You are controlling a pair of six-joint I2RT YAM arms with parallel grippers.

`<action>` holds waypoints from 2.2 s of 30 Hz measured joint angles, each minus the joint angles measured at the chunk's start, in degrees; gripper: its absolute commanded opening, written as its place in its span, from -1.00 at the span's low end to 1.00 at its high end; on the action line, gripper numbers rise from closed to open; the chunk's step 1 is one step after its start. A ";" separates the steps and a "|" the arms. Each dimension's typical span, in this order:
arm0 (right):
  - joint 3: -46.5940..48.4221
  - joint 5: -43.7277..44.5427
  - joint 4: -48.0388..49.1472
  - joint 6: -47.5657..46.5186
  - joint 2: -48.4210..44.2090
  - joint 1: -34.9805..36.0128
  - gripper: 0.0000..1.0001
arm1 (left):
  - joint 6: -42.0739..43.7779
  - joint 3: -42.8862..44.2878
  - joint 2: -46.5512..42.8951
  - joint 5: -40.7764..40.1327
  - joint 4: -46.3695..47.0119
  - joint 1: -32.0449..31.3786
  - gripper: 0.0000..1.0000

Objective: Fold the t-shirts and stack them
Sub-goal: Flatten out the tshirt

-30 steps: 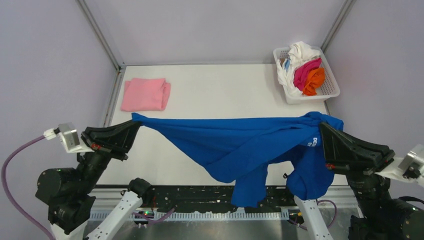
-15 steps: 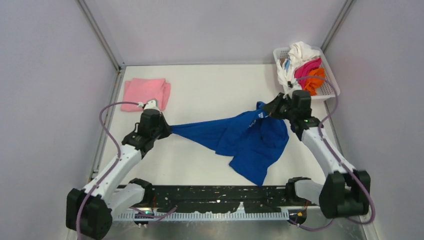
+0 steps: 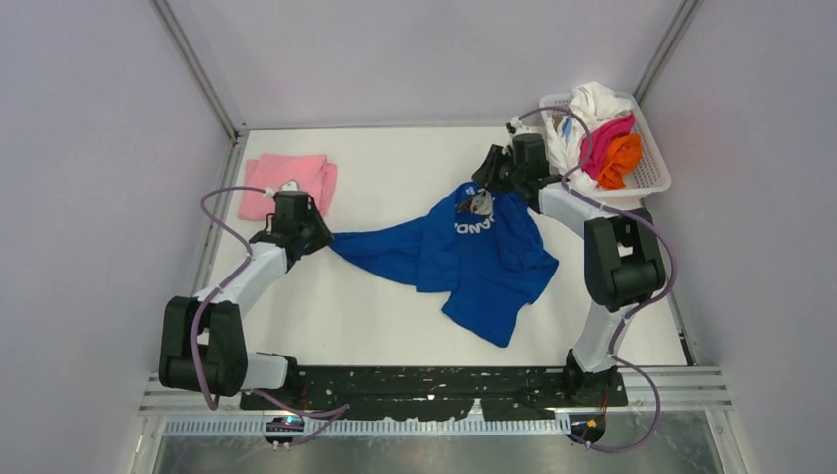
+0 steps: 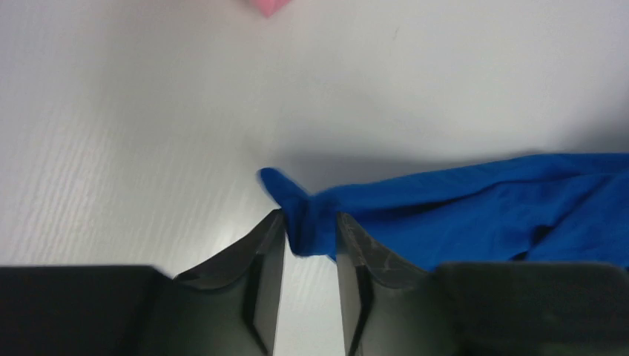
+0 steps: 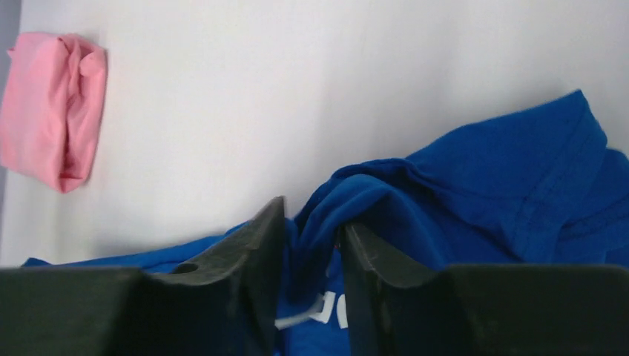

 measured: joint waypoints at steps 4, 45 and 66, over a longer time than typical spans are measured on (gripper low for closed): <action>4.94 3.43 -2.16 -0.94 2.82 0.66 0.94 | 0.79 4.33 0.07 1.14 -1.70 0.61 0.99; -47.23 15.78 -19.85 2.45 -72.02 -0.09 0.91 | -3.32 13.73 22.93 22.49 5.90 -31.04 0.42; -47.74 16.26 -20.13 2.21 -71.65 -0.09 0.91 | 2.19 26.38 25.38 9.94 -5.64 -31.34 0.33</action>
